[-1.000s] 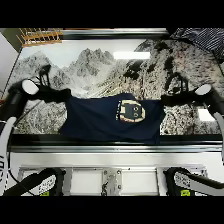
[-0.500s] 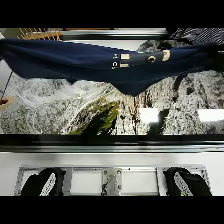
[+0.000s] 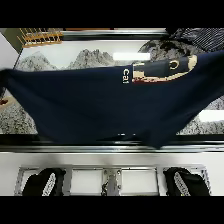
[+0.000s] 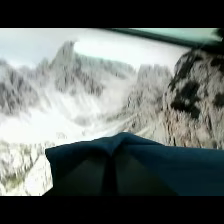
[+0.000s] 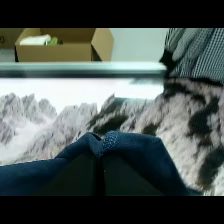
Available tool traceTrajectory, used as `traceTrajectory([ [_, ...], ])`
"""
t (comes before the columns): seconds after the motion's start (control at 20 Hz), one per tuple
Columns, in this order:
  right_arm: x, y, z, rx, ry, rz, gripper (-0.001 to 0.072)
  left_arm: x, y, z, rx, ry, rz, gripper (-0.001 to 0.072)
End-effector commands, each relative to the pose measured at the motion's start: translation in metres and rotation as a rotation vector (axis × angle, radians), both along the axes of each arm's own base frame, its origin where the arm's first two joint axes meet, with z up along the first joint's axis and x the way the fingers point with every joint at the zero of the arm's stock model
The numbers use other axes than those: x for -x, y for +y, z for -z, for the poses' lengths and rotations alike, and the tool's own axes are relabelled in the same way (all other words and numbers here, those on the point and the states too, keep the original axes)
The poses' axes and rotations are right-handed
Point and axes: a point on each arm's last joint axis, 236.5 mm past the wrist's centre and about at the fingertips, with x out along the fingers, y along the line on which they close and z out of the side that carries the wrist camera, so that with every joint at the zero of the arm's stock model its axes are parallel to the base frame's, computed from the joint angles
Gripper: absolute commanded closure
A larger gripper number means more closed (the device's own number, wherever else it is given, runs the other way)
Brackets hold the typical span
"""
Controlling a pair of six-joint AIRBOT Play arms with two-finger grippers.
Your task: Fold the clothes and pants, and hang the long-sleeved shirts on hangers.
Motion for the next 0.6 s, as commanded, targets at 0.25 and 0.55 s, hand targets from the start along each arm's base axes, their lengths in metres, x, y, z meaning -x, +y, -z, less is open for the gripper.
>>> traceTrajectory([
  [0.25, -0.133, -0.008, 0.228, -0.083, 0.657, -0.054, 0.0698, -0.107, -0.007, 0.227, 0.200, 0.518, 0.014, 0.0697],
  [0.55, -0.215, -0.030, 0.271, -0.198, 0.545, 0.060, 0.0061, -0.222, 0.022, 0.231, 0.243, 0.428, -0.040, 0.0099],
])
